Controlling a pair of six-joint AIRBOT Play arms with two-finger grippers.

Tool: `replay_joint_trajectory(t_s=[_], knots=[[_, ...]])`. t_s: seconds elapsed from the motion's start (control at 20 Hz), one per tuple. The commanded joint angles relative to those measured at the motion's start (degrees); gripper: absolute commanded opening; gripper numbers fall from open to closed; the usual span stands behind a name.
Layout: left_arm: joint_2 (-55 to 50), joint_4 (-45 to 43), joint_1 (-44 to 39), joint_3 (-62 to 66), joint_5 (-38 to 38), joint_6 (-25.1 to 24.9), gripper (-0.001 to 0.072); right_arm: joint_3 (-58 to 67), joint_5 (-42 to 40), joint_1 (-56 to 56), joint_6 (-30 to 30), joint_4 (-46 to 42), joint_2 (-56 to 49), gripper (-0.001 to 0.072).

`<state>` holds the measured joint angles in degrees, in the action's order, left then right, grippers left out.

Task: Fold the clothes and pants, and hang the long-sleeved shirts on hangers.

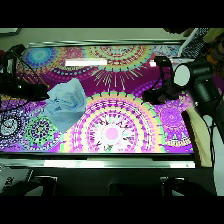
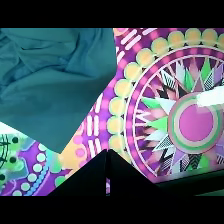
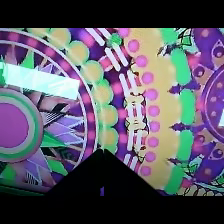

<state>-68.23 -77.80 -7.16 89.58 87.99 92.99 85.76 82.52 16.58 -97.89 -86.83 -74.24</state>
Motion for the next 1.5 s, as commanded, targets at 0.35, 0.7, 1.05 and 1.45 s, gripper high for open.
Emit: replay_joint_trajectory(t_s=[0.35, 0.7, 1.05, 1.45], knots=[[0.0, 0.0, 0.0, 0.0, 0.0, 0.0, 0.0017, 0.0, 0.0, 0.0, 0.0, 0.0, 0.0, 0.0045], [0.0, 0.0, 0.0, 0.0, 0.0, 0.0, 0.0017, 0.0, 0.0, 0.0, 0.0, 0.0, 0.0, 0.0045], [0.0, 0.0, -0.1, 0.0, -2.6, 0.0, 0.0016, 0.0, -0.2, 0.0, 0.0, 0.0, 0.0, 0.0045], [-3.7, -7.3, 0.0, 0.0, -5.7, 4.8, 0.0340, 0.0, 0.1, 0.0, 0.0, 0.2, 0.0, 0.0046]])
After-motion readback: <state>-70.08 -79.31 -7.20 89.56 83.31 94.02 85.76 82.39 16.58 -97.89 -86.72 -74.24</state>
